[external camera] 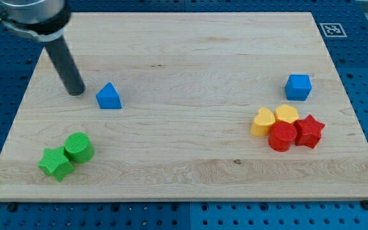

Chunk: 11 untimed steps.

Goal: Push the blue triangle diagonally top left to the yellow heart

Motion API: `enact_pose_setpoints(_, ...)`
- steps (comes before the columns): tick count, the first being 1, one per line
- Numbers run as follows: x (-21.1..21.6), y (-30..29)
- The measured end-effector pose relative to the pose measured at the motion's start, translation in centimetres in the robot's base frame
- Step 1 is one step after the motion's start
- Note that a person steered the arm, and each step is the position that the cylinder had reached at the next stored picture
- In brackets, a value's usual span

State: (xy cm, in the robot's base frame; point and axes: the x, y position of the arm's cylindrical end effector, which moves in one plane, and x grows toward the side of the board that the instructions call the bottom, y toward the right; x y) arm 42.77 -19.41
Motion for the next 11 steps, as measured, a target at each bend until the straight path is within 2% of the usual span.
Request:
enact_pose_setpoints(2,1.4,0.1)
enact_pose_setpoints(3,1.6,1.9)
enact_pose_setpoints(6,5.4,11.2)
enact_pose_setpoints(10,5.7,23.7)
enact_pose_setpoints(11,5.2,24.6)
